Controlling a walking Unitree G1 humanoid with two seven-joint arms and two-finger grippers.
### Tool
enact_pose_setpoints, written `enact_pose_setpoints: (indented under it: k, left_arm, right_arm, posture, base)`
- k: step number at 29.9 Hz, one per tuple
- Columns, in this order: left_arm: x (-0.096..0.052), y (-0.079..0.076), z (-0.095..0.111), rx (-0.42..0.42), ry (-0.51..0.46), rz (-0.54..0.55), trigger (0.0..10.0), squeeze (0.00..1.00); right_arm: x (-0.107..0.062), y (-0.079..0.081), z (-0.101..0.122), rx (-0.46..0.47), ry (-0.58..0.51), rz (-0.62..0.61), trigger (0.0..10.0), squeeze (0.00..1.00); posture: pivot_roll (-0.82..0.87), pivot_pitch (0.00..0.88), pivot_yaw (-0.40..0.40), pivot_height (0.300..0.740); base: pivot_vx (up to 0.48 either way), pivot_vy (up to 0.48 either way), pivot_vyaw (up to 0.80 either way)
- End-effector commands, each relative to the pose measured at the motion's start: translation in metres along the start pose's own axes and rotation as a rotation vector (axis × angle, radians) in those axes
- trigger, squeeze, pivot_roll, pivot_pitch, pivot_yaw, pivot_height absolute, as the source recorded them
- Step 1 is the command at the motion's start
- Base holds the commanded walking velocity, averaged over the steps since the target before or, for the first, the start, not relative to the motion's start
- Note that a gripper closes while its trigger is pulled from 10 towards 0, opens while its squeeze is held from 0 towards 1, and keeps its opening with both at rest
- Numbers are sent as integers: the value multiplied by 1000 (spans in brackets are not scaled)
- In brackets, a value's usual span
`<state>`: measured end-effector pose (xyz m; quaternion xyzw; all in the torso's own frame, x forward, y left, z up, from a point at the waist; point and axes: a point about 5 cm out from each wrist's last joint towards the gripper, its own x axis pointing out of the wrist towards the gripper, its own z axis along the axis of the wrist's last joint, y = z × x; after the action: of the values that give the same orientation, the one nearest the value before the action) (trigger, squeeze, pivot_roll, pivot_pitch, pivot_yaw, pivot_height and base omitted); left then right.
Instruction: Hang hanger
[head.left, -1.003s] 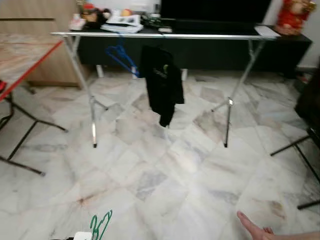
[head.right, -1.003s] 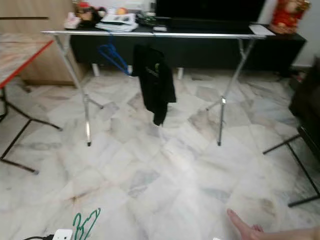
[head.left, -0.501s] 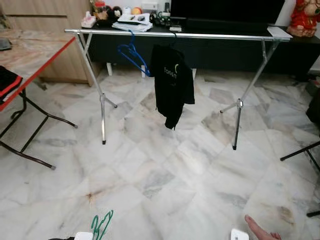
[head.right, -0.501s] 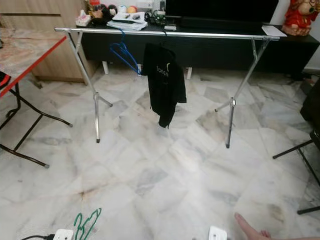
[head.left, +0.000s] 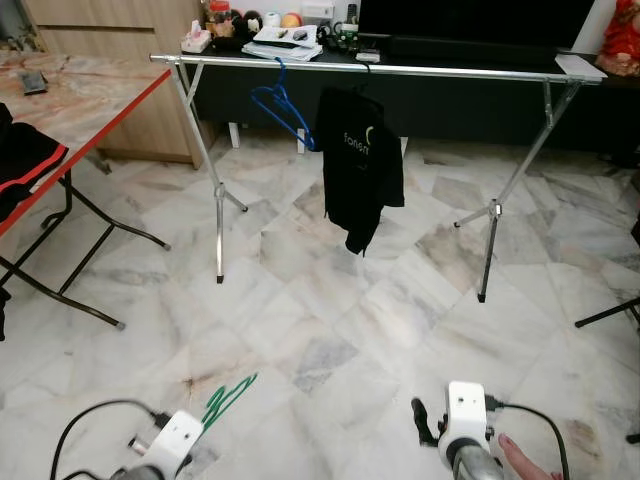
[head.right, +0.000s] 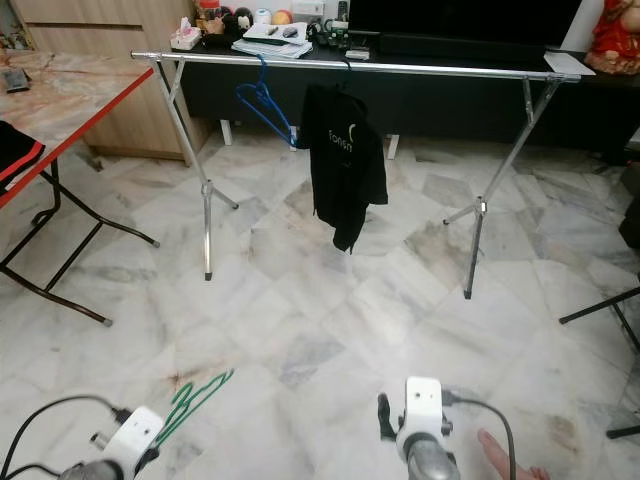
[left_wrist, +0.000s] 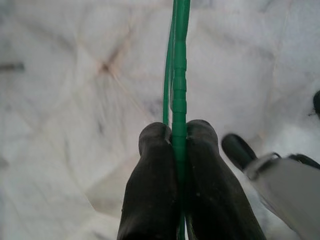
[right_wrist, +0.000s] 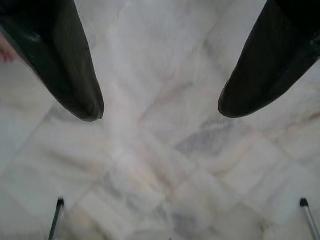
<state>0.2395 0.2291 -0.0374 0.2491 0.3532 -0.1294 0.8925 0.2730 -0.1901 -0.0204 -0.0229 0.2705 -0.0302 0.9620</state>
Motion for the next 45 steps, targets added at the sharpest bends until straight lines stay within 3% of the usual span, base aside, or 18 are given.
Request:
enact_pose_setpoints:
  k: [1,30,31,32,33,41,45]
  left_arm:
    - [-1,3,0,41,-8,-11,10000,0]
    - [-1,3,0,41,-8,-11,10000,0]
    - [2,7,22,105,-94,-20,10000,0]
    - [2,7,22,105,-94,-20,10000,0]
    - [5,12,50,170,-185,-2,10000,0]
    - [7,13,46,88,-151,46,10000,0]
    - [7,13,50,99,-170,34,10000,0]
  right_arm:
    - [1,-4,5,-19,-25,1,10000,0]
    - [1,-4,5,-19,-25,1,10000,0]
    - [4,2,28,-118,-139,102,10000,0]
    - [4,2,28,-118,-139,102,10000,0]
    - [4,13,50,-247,-248,218,10000,0]
    - [5,3,36,-81,-177,84,10000,0]
    - [3,7,34,-127,-179,136,10000,0]
  posture:
    - [-29,109,-5,740]
    - [-29,109,-5,740]
    - [-31,98,-7,740]
    - [-31,98,-7,740]
    - [-32,98,-6,740]
    - [-33,100,-6,740]
    - [-30,103,-4,740]
  base:
    - [0,0,0]
    - [0,0,0]
    - [0,0,0]
    - [0,0,0]
    - [0,0,0]
    - [0,0,0]
    - [0,0,0]
